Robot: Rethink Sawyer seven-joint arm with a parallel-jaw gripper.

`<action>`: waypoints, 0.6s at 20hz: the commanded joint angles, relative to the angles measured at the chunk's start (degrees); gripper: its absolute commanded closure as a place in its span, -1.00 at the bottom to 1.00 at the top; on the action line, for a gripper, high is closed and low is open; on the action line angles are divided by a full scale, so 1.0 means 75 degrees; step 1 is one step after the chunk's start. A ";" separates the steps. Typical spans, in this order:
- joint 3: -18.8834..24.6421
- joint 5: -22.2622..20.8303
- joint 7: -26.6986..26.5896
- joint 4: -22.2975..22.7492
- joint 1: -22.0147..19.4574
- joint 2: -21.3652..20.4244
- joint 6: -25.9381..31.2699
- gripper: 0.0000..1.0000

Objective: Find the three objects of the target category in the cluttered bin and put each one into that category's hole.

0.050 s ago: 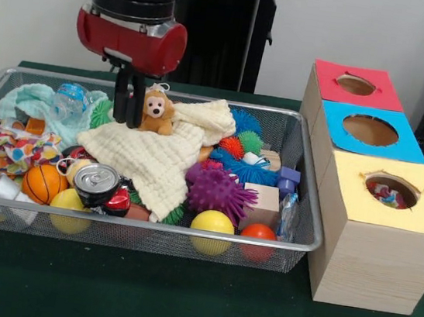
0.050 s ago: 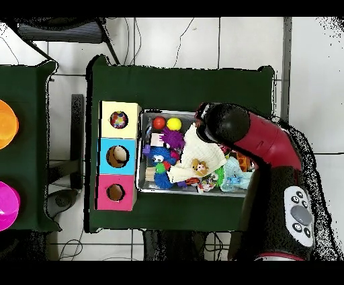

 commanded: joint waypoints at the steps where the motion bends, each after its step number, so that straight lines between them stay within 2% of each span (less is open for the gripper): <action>1: 0.0651 -0.1231 -0.1162 -0.0684 0.0067 0.0426 0.0446 -1.00; 2: 0.0483 -0.1399 -0.1184 -0.0942 0.0176 0.0521 0.0718 -1.00; 8: 0.0777 -0.1758 -0.1184 -0.1280 -0.0068 0.0714 0.1016 -1.00; 12: 0.0858 -0.1895 -0.1122 -0.1024 -0.0351 0.0666 0.0938 -1.00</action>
